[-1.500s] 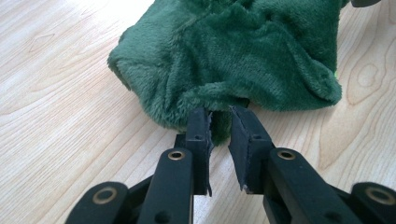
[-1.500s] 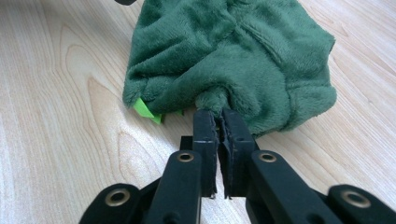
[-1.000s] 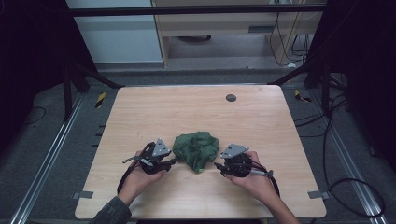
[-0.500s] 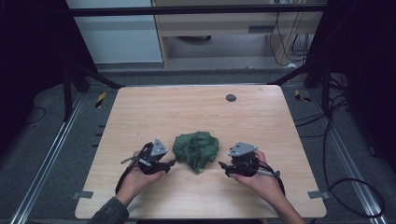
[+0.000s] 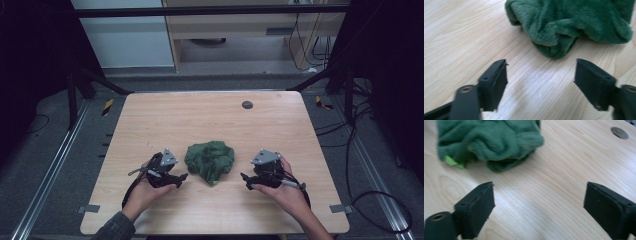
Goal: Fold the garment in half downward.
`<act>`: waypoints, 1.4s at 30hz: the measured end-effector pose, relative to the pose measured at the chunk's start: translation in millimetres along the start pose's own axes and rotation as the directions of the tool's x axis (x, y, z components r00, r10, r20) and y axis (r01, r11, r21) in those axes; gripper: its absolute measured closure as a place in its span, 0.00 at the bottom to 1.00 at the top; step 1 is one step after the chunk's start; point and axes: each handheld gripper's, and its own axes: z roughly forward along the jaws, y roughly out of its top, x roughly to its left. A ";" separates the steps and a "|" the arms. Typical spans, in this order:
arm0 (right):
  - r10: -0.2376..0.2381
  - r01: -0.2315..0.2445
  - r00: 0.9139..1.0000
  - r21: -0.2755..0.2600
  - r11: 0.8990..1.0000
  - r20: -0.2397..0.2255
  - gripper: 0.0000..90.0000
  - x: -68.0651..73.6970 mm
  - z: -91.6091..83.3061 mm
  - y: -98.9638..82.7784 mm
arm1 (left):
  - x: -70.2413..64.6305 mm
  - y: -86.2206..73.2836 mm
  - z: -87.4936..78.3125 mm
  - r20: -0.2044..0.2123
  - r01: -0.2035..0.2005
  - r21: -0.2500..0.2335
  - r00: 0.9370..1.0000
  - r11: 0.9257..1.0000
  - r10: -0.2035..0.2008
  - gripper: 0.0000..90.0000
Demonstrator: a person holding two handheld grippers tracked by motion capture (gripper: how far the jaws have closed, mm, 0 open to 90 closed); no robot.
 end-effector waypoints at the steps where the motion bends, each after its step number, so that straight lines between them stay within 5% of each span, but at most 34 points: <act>1: 0.012 -0.012 1.000 0.004 1.000 0.002 0.08 -2.3 0.1 -0.5 | 1.3 -0.5 -0.1 0.000 0.010 0.003 1.000 1.000 -0.010 0.23; 9: 0.065 -0.065 0.998 0.008 0.998 0.007 0.07 -23.6 -5.5 -7.4 | 20.0 -7.5 -6.9 -0.028 0.053 -0.011 0.998 0.999 -0.053 0.08; 16: 0.125 -0.126 0.992 0.006 0.992 0.033 0.09 -51.5 -13.1 -9.4 | 50.1 -13.9 -18.6 -0.039 0.126 -0.028 0.991 0.992 -0.127 0.07; 24: 0.127 -0.128 0.991 0.025 0.991 0.052 0.12 -69.4 -10.1 -10.6 | 76.0 -23.7 -24.3 -0.076 0.173 -0.006 0.982 0.985 -0.173 0.07; 38: 0.170 -0.176 0.983 0.089 0.980 0.075 0.13 -99.0 19.3 -10.1 | 110.2 -34.2 -2.2 -0.147 0.212 0.044 0.968 0.976 -0.204 0.08; 42: 0.188 -0.199 0.976 0.097 0.975 0.110 0.14 -109.2 29.3 -13.3 | 118.4 -28.1 4.7 -0.162 0.142 0.033 0.978 0.989 -0.135 0.07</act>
